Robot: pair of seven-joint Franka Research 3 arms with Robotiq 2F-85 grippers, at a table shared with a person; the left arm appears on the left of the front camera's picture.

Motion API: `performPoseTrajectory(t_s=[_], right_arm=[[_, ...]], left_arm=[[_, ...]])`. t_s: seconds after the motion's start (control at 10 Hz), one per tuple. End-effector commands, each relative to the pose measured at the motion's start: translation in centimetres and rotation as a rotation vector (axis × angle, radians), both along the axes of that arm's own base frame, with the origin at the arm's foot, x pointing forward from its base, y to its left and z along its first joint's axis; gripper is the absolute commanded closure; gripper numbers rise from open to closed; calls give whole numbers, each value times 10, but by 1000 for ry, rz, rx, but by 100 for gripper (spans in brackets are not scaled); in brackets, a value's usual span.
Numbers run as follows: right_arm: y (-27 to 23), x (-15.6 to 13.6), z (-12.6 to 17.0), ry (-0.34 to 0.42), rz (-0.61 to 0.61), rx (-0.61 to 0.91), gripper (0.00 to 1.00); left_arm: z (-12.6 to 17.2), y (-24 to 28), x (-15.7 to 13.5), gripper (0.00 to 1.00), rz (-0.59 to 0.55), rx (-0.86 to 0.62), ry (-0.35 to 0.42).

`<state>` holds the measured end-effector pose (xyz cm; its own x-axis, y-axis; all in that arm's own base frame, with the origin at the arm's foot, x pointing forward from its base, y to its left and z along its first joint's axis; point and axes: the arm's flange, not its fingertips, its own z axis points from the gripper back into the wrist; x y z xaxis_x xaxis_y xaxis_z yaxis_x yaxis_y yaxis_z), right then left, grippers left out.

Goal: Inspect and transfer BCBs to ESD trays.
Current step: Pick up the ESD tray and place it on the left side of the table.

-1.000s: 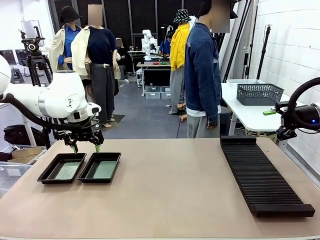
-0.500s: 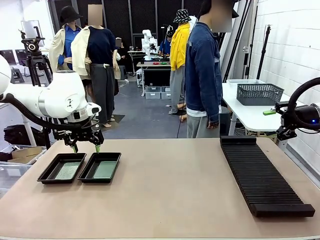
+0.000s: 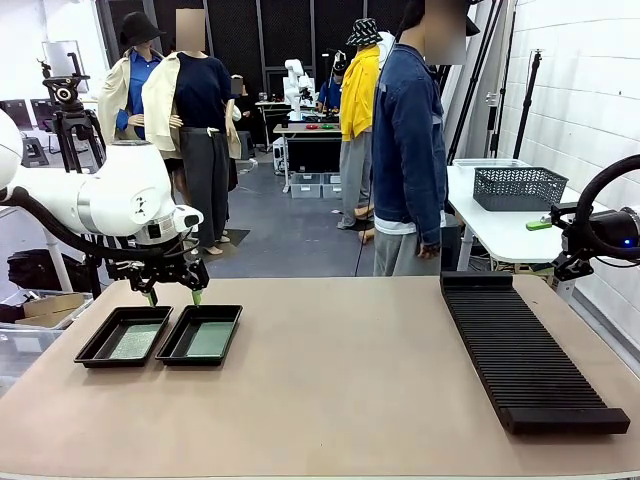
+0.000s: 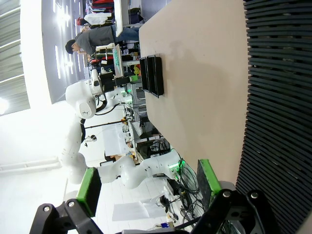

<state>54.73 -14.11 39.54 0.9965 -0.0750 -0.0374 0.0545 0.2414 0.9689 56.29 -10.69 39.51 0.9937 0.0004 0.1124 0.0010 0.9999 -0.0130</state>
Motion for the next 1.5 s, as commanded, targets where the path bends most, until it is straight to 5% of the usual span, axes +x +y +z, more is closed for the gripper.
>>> performPoseTrajectory(t_s=[0.0, 0.1, 0.2, 0.7, 1.2, 1.4], right_arm=[[1, 0, 0, 4, 17, -5, 0], [1, 0, 0, 4, 17, -5, 0], [1, 0, 0, 4, 17, -5, 0], [1, 0, 0, 4, 17, -5, 0], [1, 0, 0, 4, 17, -5, 0], [1, 0, 0, 4, 17, -5, 0]], left_arm=[[25, 17, -12, 0, -62, -159, 79], [40, 35, -10, 0, -12, -222, 75], [49, 50, -12, 0, -36, -297, 154], [100, 175, 9, 0, 46, -609, 130], [92, 289, 22, 0, 13, -1076, 66], [84, 313, 19, 0, 58, -1147, 15]])
